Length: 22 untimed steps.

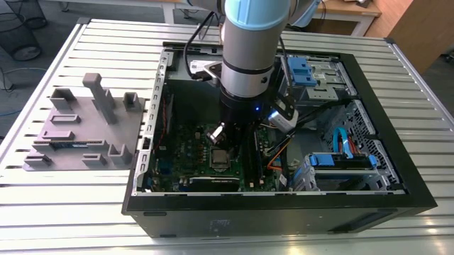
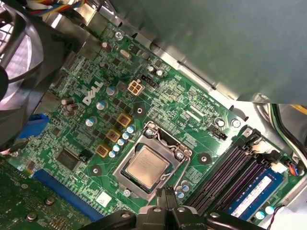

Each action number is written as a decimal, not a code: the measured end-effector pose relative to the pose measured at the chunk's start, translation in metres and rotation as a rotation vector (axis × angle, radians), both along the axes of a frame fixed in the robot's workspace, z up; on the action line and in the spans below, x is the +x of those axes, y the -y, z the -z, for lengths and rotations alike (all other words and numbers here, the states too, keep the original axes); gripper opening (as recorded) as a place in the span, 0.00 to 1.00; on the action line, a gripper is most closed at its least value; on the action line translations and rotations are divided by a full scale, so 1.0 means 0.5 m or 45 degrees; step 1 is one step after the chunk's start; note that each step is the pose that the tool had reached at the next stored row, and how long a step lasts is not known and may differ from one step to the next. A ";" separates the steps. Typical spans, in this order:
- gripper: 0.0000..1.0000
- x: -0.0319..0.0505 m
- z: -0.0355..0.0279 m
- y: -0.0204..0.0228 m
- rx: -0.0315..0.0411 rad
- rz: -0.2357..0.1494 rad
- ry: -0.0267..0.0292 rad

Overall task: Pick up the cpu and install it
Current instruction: 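Install the first cpu locking lever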

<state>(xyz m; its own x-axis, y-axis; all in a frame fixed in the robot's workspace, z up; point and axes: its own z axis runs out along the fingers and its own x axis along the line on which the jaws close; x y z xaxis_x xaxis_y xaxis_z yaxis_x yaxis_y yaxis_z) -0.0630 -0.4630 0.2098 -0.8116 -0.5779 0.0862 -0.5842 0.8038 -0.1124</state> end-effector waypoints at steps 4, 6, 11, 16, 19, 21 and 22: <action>0.11 0.001 0.005 0.0006 -0.0052 0.013 0.0003; 0.11 0.001 0.006 0.0007 -0.0064 0.025 0.0002; 0.11 0.003 0.011 0.0009 -0.0089 0.051 0.0001; 0.11 0.007 0.015 0.0014 -0.0107 0.072 0.0001; 0.11 0.009 0.017 0.0017 -0.0112 0.082 0.0001; 0.11 0.010 0.018 0.0018 -0.0112 0.087 0.0001; 0.11 0.010 0.019 0.0019 -0.0112 0.090 0.0000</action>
<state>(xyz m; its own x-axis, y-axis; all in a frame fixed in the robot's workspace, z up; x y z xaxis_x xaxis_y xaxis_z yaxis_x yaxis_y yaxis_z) -0.0579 -0.4639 0.2005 -0.8502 -0.5185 0.0910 -0.5262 0.8419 -0.1196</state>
